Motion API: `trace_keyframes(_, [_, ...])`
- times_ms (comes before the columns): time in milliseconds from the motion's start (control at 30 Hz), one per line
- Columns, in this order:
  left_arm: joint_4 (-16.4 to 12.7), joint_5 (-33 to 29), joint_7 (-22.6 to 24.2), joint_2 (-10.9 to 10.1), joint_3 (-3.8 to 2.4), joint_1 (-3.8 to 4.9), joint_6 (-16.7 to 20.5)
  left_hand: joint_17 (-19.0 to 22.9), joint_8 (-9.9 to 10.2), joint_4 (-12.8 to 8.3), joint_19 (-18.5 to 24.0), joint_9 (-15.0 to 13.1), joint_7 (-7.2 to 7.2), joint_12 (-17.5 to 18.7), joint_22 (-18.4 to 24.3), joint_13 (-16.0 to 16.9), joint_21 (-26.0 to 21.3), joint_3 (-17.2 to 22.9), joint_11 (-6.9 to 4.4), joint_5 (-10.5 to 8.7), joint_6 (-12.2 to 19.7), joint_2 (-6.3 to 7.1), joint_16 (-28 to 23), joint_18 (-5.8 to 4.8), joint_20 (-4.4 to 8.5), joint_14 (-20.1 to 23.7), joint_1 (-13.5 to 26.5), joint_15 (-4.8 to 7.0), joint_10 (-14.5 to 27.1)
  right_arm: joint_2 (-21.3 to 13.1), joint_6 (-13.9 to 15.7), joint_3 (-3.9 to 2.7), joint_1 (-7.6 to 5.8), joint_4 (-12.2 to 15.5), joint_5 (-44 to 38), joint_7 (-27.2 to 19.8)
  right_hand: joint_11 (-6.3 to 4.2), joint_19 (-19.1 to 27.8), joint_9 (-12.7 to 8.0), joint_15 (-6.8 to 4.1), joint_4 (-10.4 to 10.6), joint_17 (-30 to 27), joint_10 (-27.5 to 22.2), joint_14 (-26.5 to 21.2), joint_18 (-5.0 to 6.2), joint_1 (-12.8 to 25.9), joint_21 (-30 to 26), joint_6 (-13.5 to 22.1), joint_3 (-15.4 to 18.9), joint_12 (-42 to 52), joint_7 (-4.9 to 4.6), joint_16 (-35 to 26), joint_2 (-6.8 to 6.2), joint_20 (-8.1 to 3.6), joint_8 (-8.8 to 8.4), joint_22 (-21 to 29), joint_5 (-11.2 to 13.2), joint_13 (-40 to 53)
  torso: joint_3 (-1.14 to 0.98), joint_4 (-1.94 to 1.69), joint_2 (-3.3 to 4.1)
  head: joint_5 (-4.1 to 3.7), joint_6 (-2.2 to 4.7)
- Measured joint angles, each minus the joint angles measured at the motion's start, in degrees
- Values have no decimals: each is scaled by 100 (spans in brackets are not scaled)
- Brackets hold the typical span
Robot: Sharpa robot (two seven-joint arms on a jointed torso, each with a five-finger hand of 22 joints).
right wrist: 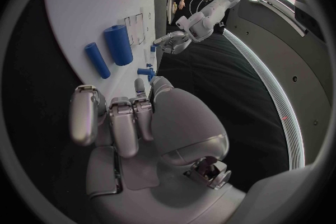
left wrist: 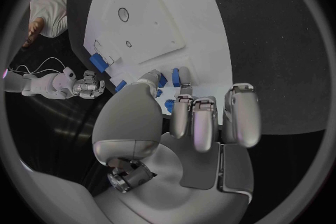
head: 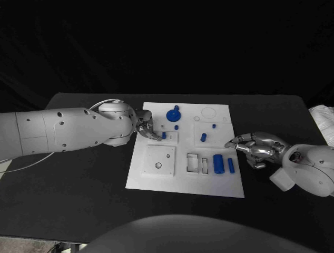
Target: Assemble the parts on the task board
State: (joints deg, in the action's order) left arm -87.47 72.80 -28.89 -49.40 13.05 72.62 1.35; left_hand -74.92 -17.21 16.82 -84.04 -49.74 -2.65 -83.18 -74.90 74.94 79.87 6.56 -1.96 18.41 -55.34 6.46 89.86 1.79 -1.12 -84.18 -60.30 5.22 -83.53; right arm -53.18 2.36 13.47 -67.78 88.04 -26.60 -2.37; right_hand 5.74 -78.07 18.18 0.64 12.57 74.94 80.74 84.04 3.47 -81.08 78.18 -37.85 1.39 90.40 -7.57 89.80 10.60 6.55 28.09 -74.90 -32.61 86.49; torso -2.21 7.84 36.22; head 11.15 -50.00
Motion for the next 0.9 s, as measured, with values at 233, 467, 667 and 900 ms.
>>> trace_keyframes(233, [-14,-2,24,-28,0,-2,-1,0,-39,-8,0,-58,12,0,0,0,0,-24,0,441,32,-95,0,0,0,0,-95,0,0,-6,0,0,0,2,-1,5,0,0,1,4,0,-1,-1,3,0,0,0,0,0,-20,0,0,0,0,0,-5,0,2,3,-3,1,-5,0])
trace_keyframes(467, [-18,-2,26,-43,4,-5,-1,1,-134,-8,0,-106,12,0,0,-1,0,-24,0,732,50,-146,0,0,0,0,-146,0,0,-4,-1,0,0,3,-1,8,0,20,5,-11,-31,-1,-1,-13,0,0,-25,0,-95,-20,0,0,1,21,0,-4,0,3,2,-5,0,-5,0])
trace_keyframes(667, [-13,-1,18,-63,12,-16,-3,1,-319,-8,0,-272,55,0,0,-1,0,-24,0,958,8,-195,0,-1,0,0,-120,0,0,-5,-2,0,0,3,-1,11,1,20,5,-10,-32,-1,-1,-13,0,-21,-24,0,-190,-20,0,0,-21,21,0,-4,-80,3,2,-2,-1,-6,0])
trace_keyframes(900, [-11,-1,11,-72,19,-24,-1,1,-465,-9,0,-446,55,0,-5,-2,0,-23,0,1015,8,-293,0,0,0,0,-22,0,0,-6,-3,0,0,3,-2,14,1,20,5,-9,-48,-2,-2,-14,-1,-22,-24,0,-205,-19,0,0,-21,21,0,-3,-80,3,2,-1,-1,-10,1])
